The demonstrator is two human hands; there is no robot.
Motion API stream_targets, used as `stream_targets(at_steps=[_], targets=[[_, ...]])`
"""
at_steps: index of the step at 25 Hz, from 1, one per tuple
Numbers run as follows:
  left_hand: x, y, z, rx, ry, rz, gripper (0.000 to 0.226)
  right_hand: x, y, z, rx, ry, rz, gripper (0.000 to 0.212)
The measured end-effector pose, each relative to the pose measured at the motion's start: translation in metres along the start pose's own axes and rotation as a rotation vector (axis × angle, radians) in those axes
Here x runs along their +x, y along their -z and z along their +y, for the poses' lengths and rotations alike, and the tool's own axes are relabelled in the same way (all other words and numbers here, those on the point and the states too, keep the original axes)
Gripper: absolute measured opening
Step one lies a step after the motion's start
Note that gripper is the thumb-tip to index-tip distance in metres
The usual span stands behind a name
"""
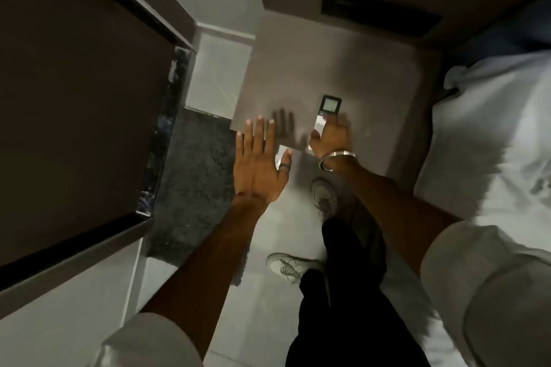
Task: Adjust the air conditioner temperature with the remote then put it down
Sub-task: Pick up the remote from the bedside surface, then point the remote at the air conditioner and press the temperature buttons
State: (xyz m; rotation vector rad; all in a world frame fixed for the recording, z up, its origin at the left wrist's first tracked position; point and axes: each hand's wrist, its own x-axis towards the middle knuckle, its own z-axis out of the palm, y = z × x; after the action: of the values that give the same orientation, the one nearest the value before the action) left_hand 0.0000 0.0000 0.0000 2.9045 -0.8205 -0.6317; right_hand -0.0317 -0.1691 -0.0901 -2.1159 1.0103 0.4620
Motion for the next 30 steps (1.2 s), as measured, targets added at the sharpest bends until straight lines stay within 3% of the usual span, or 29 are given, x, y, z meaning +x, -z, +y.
stream_targets(at_steps=[4, 7, 9, 13, 16, 18, 23, 30], targets=[[0.041, -0.065, -0.003, 0.035, -0.007, -0.092, 0.077, 0.067, -0.039, 0.020, 0.089, -0.279, 0.084, 0.107], [0.040, -0.073, -0.013, 0.017, -0.016, -0.079, 0.075, 0.083, -0.055, 0.018, 0.110, -0.388, 0.110, 0.110], [0.033, -0.053, -0.014, 0.007, -0.023, -0.052, 0.075, 0.077, -0.045, 0.011, 0.174, -0.412, 0.055, 0.090], [0.029, 0.028, -0.027, 0.029, -0.067, 0.071, 0.073, 0.046, 0.009, -0.052, 0.485, -0.306, -0.072, 0.029], [0.024, 0.129, -0.050, 0.060, -0.020, 0.280, 0.072, 0.011, 0.071, -0.150, 0.771, -0.074, -0.182, 0.047], [0.005, 0.216, -0.067, 0.097, 0.028, 0.474, 0.070, -0.028, 0.119, -0.233, 0.915, 0.180, -0.334, 0.055], [-0.127, 0.443, -0.120, 0.261, 0.207, 1.012, 0.070, -0.217, 0.237, -0.439, 0.937, 0.876, -0.573, 0.053], [-0.358, 0.622, -0.152, 0.488, 0.421, 1.524, 0.075, -0.489, 0.313, -0.557, 0.814, 1.389, -0.776, 0.045]])
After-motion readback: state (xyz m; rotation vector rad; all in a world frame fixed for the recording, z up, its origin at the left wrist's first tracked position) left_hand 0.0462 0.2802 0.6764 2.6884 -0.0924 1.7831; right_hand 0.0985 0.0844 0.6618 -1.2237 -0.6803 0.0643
